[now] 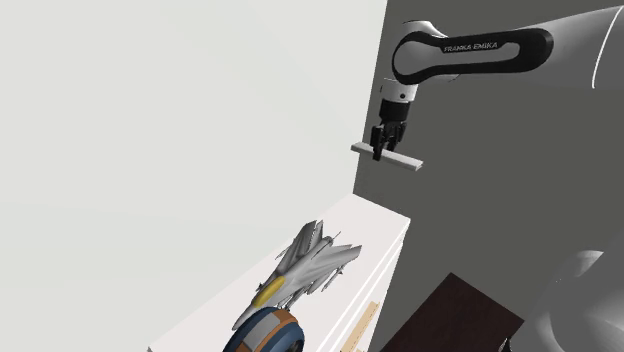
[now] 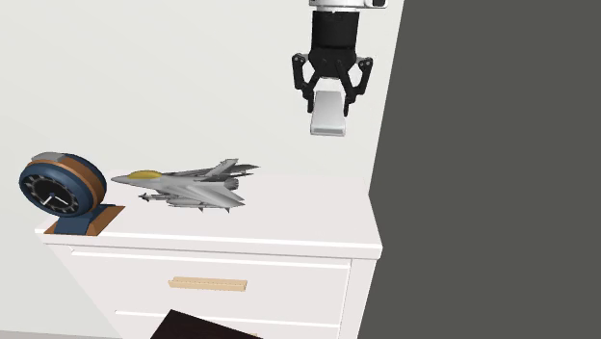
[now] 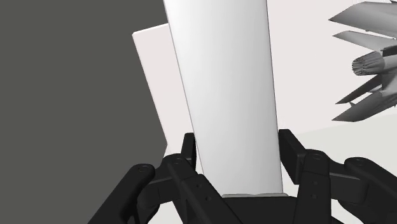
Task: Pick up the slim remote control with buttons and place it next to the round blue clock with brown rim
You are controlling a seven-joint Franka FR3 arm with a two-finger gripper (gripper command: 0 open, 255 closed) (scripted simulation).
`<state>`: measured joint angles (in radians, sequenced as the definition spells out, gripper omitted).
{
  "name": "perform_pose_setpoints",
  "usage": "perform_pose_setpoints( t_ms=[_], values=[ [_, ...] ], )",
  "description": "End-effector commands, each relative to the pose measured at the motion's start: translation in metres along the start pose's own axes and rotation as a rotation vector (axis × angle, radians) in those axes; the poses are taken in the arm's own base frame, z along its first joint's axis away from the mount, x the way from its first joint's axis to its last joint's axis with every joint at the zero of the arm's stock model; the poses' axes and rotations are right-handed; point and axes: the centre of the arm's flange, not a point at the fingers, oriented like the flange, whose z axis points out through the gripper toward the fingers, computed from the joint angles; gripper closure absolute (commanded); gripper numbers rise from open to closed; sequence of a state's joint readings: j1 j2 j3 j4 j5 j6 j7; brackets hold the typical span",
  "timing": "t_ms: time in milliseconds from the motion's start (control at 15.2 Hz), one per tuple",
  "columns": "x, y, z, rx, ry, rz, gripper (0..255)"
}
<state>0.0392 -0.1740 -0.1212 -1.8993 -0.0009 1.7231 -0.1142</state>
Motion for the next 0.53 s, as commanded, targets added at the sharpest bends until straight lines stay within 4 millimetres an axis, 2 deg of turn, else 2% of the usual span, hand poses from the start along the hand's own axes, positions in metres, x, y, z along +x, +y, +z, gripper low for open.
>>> perform_pose_setpoints(
  t_ms=[0,462],
  values=[
    [-0.003,-0.025,0.0,0.0,0.0,0.001,255],
    [-0.01,-0.117,0.001,0.0,0.0,0.001,255]
  ],
)
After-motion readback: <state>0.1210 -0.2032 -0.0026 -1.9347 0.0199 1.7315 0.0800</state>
